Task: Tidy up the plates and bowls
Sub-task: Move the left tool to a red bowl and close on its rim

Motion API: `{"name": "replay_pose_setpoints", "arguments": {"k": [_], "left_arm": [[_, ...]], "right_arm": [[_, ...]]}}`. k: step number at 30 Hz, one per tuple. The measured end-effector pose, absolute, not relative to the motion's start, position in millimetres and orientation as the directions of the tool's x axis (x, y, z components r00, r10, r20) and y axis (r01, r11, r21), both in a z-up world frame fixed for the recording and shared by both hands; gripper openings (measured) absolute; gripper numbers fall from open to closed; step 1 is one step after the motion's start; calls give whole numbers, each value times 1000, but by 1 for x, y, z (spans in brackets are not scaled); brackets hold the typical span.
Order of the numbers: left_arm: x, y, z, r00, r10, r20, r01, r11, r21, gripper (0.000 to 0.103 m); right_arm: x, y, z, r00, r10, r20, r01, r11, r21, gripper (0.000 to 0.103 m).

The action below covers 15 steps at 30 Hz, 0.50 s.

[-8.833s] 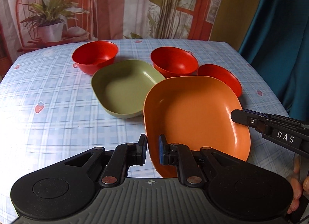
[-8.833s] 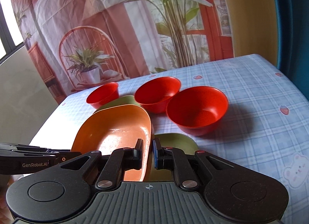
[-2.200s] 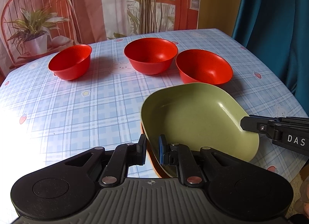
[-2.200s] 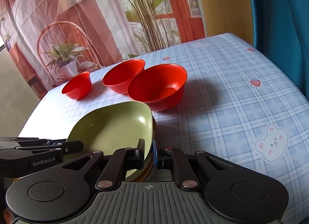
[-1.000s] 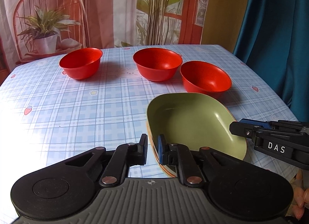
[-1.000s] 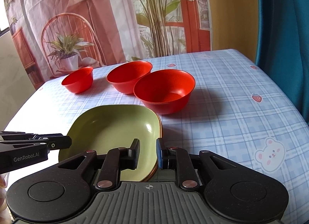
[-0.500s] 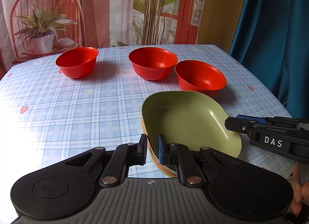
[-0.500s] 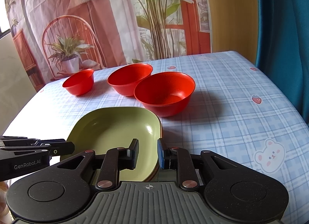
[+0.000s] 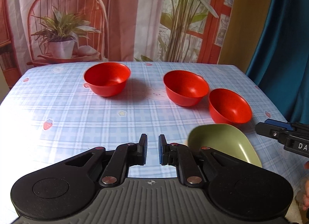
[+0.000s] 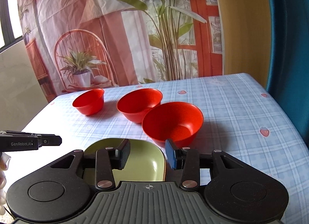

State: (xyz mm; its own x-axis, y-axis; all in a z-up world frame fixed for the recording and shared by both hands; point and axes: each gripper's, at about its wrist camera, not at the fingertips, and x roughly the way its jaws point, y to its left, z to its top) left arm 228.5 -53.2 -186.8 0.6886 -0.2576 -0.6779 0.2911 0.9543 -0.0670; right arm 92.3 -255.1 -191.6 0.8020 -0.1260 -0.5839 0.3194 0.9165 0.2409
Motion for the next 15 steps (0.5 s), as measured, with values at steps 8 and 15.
{"name": "replay_pose_setpoints", "arguments": {"k": [8, 15], "left_arm": [[264, 2, -168, 741, -187, -645, 179, 981, -79, 13], [302, 25, -157, 784, -147, -604, 167, 986, -23, 13]], "right_arm": [[153, -264, -166, 826, -20, -563, 229, 925, 304, 38], [225, -256, -149, 817, 31, -577, 160, 948, 276, 38]]}}
